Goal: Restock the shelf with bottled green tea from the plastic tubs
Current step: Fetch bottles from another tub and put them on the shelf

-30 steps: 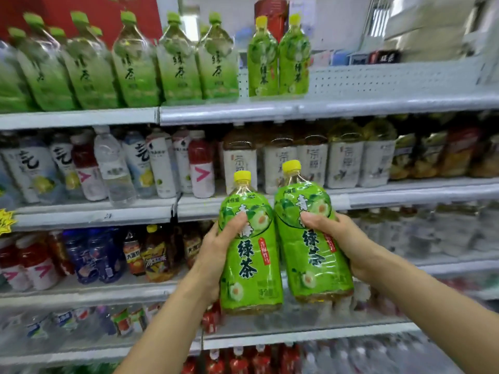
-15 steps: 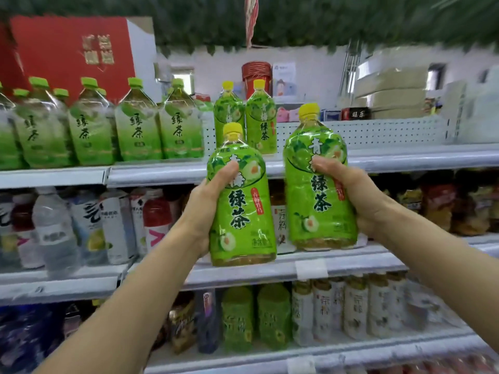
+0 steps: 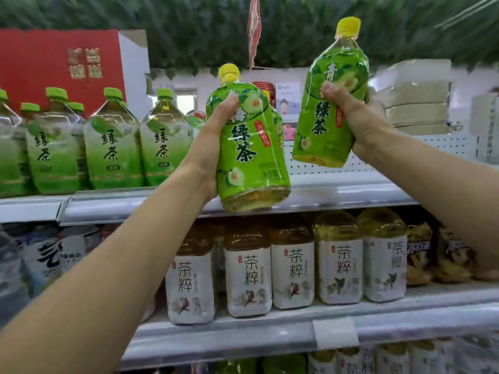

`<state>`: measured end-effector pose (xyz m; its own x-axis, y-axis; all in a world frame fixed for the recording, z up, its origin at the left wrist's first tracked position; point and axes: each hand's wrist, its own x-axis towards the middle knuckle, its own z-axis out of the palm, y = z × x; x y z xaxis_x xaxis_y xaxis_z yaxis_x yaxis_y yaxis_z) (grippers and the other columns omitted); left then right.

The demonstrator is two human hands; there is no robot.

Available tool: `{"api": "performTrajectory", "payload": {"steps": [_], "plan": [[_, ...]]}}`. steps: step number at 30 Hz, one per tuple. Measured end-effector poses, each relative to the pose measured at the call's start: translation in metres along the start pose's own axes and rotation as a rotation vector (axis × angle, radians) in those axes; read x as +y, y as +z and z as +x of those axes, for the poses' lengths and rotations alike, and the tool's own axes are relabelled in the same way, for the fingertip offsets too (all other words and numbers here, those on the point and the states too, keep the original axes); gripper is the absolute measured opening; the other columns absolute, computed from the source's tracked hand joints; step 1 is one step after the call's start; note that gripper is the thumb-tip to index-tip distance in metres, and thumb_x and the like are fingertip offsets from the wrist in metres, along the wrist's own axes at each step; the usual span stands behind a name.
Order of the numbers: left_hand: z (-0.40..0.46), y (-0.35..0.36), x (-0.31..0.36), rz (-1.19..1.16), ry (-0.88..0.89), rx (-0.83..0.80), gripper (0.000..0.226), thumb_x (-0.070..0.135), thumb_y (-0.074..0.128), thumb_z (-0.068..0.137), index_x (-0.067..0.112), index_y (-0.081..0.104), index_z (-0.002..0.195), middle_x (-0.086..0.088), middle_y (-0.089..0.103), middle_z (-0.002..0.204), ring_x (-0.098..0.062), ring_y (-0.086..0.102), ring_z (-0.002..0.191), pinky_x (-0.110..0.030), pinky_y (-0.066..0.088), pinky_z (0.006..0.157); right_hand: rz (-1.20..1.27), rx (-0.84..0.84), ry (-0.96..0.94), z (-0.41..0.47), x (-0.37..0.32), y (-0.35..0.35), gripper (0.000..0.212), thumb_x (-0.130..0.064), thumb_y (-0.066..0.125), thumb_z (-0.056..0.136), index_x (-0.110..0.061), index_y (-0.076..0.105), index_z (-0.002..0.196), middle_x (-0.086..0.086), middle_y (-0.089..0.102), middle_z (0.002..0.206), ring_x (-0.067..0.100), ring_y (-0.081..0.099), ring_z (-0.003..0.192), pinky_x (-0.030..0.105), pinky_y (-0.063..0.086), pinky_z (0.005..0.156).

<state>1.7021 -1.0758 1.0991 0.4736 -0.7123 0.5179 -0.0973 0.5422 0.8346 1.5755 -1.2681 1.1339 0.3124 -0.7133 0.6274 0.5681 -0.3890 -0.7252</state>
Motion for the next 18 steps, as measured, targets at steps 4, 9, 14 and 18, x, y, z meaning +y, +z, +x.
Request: {"api": "performTrajectory", "payload": {"steps": [4,9,14,18], "plan": [[0.02,0.007,0.0,-0.058,0.016,0.007,0.039,0.044,0.051,0.099,0.015,0.074,0.087,-0.008,0.078,0.08,-0.024,0.076,0.071,-0.041,0.064,0.064,-0.126,0.002,0.003,0.029,0.017,-0.011,0.066,-0.036,0.089,0.068,-0.025,0.051,0.12,0.004,0.069,0.113,0.019,0.072,0.093,0.038,0.061,0.077],[0.043,0.013,-0.007,-0.122,0.016,0.019,0.053,0.044,0.05,0.1,0.013,0.08,0.07,-0.01,0.077,0.078,-0.025,0.075,0.067,-0.039,0.063,0.06,-0.23,-0.026,0.076,0.054,0.047,-0.022,0.059,-0.036,0.088,0.067,-0.027,0.051,0.112,0.004,0.067,0.112,0.021,0.069,0.096,0.039,0.058,0.081],[0.058,0.015,-0.02,-0.072,0.015,0.075,0.04,0.046,0.053,0.097,0.015,0.075,0.087,-0.012,0.077,0.088,-0.028,0.075,0.076,-0.047,0.063,0.071,-0.32,-0.173,0.153,0.074,0.065,-0.031,0.07,-0.043,0.085,0.068,-0.024,0.05,0.126,0.003,0.067,0.114,0.019,0.067,0.099,0.038,0.055,0.085],[0.063,0.018,-0.028,-0.081,0.016,0.098,0.039,0.046,0.051,0.098,0.015,0.072,0.089,-0.009,0.077,0.08,-0.025,0.075,0.068,-0.041,0.063,0.062,-0.44,-0.289,0.185,0.084,0.059,-0.035,0.098,-0.056,0.082,0.051,-0.021,0.048,0.136,0.004,0.065,0.119,0.022,0.065,0.102,0.04,0.052,0.087]]}}
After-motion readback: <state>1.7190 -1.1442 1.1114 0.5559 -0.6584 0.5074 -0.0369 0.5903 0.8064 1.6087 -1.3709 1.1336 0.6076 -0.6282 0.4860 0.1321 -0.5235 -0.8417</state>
